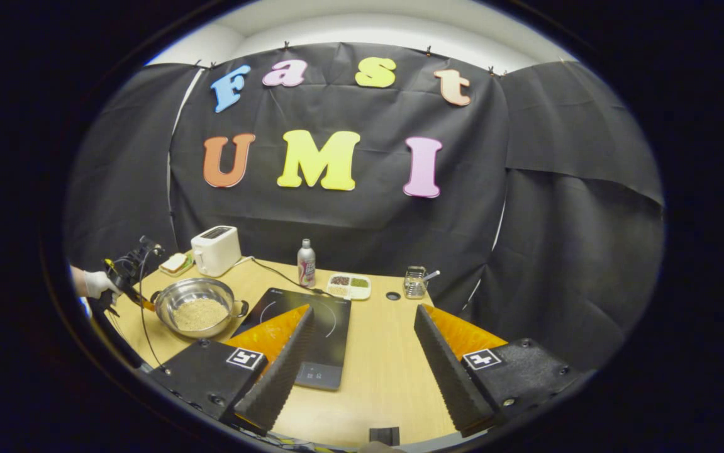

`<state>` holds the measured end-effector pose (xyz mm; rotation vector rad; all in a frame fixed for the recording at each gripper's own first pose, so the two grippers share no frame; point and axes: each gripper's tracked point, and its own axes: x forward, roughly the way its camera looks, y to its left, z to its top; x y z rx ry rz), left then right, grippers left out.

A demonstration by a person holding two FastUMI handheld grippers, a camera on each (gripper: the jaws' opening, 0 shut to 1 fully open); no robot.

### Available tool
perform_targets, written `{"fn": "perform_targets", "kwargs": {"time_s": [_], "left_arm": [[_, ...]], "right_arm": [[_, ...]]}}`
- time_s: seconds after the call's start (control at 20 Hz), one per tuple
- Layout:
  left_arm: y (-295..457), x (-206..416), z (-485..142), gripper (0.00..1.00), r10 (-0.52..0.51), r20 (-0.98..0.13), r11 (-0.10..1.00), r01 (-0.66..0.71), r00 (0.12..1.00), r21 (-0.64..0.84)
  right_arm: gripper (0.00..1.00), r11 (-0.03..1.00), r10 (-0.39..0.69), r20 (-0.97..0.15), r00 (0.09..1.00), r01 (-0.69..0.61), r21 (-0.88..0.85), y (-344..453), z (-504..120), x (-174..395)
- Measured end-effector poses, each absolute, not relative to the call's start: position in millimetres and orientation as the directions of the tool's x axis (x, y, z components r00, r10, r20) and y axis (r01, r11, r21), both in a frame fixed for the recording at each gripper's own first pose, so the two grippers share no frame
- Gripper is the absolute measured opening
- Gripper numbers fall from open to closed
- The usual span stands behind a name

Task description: First push the handle of the pot to place it horizontally, then grasp the pot with both hands and set it on the induction cooktop.

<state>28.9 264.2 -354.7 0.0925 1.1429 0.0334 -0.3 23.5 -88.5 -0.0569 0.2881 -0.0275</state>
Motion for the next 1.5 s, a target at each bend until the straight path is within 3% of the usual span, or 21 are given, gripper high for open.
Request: {"fn": "perform_targets", "kwargs": {"time_s": [0.05,0.1,0.15,0.2,0.25,0.9,1.1,1.4,1.45,1.5], "left_arm": [[268,31,-356,0.00,0.080,-0.907,0.995,0.016,0.414,0.095],[269,33,-356,0.10,0.078,-0.907,0.996,0.013,0.413,0.091],[270,36,-356,0.00,0.075,-0.907,0.996,0.012,0.414,0.088],[272,40,-356,0.09,0.074,-0.906,0.996,0.012,0.417,0.087],[273,42,-357,0.00,0.075,-0.904,0.996,0.014,0.420,0.089],[291,66,-360,0.00,0.081,-0.906,0.995,0.016,0.416,0.097],[290,62,-349,0.00,0.065,-0.877,0.998,-0.008,0.476,0.069],[297,55,-306,0.00,0.095,-0.795,0.995,-0.027,0.599,0.098],[298,56,-302,0.10,0.098,-0.787,0.995,-0.030,0.610,0.100],[299,54,-298,0.01,0.110,-0.783,0.994,-0.044,0.612,0.105]], "right_arm": [[1.00,0.998,-0.036,-0.283,0.958,0.019,-0.065,24,-88,0],[1.00,0.998,-0.037,-0.285,0.958,0.018,-0.066,25,-88,0],[1.00,0.998,-0.035,-0.288,0.957,0.016,-0.066,27,-88,1],[1.00,0.998,-0.034,-0.291,0.956,0.015,-0.067,28,-89,1],[1.00,0.997,-0.035,-0.294,0.955,0.014,-0.070,30,-89,1],[1.00,0.998,0.003,-0.315,0.949,-0.023,-0.062,57,-93,7],[1.00,0.997,0.056,-0.343,0.938,-0.070,-0.029,76,-104,20],[1.00,0.972,0.232,-0.439,0.868,-0.226,0.067,150,-148,55],[0.99,0.963,0.266,-0.457,0.849,-0.251,0.093,165,-156,63],[0.99,0.954,0.299,-0.473,0.829,-0.275,0.120,180,-166,73]]}}
